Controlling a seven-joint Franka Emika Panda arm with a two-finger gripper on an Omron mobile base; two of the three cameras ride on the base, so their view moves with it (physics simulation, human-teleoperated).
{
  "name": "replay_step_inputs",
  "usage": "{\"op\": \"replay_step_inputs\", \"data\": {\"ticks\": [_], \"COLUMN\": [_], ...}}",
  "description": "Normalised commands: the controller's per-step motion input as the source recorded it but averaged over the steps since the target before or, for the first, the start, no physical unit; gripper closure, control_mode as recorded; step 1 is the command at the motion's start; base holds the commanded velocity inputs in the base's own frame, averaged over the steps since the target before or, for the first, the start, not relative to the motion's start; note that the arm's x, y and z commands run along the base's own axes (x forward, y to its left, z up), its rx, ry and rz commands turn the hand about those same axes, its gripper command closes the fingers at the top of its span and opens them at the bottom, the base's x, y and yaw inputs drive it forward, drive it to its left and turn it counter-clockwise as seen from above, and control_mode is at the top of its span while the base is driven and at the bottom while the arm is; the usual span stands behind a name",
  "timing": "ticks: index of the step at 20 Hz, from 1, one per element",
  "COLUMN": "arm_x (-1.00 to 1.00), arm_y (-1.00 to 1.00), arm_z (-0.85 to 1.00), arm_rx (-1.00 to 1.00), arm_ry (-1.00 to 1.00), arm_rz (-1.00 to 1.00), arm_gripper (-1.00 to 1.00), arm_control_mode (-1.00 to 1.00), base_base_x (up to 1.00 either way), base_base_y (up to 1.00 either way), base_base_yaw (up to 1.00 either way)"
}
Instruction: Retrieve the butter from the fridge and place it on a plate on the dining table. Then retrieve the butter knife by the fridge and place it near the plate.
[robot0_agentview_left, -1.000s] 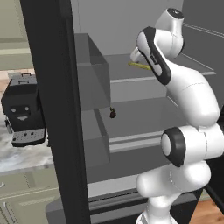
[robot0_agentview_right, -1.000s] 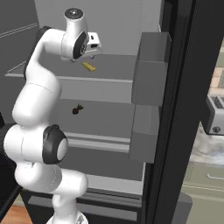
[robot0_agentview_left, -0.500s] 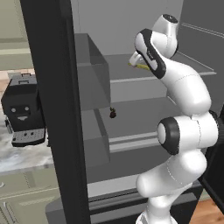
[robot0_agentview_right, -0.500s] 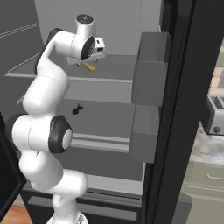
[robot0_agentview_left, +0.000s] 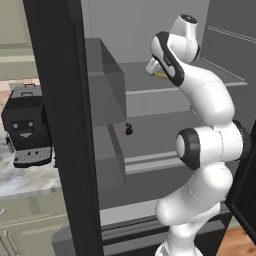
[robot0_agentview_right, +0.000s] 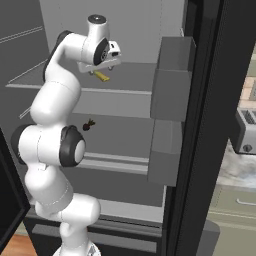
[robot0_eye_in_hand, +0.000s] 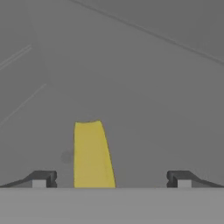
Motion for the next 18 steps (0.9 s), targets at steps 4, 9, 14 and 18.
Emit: {"op": "replay_step_inputs", "data": {"ticks": [4,9,14,18], "arm_x": [0.00,0.00,0.00,0.00], "arm_y": [0.03,0.00,0.00,0.00], "arm_z": [-0.06,-0.21,-0.20,-0.25], "arm_rx": [0.00,-0.03,-0.03,-0.01], "arm_ry": [0.03,0.00,0.00,0.02], "arm_rz": [0.00,0.00,0.00,0.00], "arm_gripper": [-1.00,-1.00,-1.00,-1.00], "arm_control_mode": [-1.00,-1.00,-1.00,-1.00], "base_base_x": [0.00,0.00,0.00,0.00], "base_base_y": [0.00,0.00,0.00,0.00], "base_base_yaw": [0.00,0.00,0.00,0.00]}}
